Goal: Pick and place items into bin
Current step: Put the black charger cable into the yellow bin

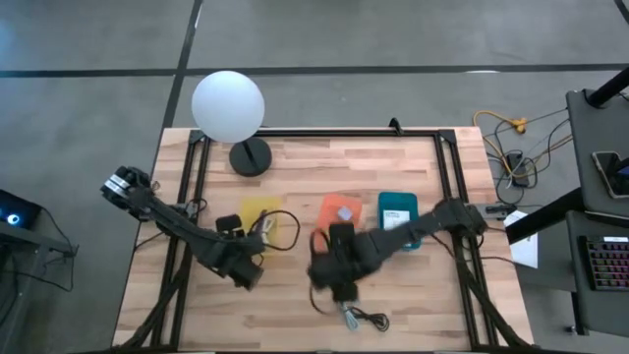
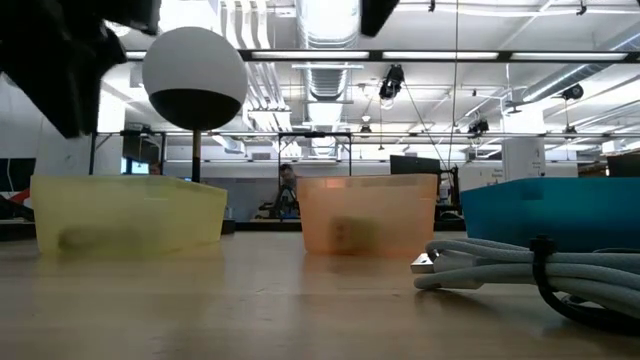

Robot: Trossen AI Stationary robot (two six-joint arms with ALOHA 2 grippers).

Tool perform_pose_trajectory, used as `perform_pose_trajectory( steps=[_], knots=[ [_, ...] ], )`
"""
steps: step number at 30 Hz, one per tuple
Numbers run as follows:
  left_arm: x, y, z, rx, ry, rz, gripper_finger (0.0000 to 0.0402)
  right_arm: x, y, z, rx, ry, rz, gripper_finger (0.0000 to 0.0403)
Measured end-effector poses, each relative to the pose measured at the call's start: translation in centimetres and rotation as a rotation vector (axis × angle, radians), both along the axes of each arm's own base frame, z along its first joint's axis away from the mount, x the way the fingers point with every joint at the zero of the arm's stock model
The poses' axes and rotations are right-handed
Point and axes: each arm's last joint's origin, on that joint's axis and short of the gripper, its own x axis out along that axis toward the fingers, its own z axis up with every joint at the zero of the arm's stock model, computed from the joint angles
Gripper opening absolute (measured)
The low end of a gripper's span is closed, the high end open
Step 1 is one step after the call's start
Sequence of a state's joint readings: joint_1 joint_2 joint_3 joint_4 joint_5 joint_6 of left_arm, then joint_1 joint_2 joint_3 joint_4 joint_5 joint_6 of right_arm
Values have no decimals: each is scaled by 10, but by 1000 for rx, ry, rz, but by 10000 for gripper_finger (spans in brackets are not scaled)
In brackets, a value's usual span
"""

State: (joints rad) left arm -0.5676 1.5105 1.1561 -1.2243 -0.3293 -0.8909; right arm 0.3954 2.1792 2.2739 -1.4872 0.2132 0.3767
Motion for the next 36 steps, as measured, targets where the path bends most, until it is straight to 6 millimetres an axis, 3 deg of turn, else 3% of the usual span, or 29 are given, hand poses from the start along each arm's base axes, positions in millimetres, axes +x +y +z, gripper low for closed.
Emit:
perform_pose_trajectory(
  steps=[5,12,19,24,36],
  knots=[
    [-12,-8,24,-163,-50,-160,191,-19,47,-22,100,94,125,201],
    [-4,-33,65,-469,-467,-362,193,-48,81,-78,162,282,31,201],
    [-2,-46,79,-556,-613,-428,193,-70,129,-115,281,203,111,201],
    [-6,-51,77,-559,-601,-446,193,-75,129,-136,196,120,-57,201],
    [-10,-56,75,-558,-593,-461,193,-79,114,-154,132,141,-240,201]
  ],
)
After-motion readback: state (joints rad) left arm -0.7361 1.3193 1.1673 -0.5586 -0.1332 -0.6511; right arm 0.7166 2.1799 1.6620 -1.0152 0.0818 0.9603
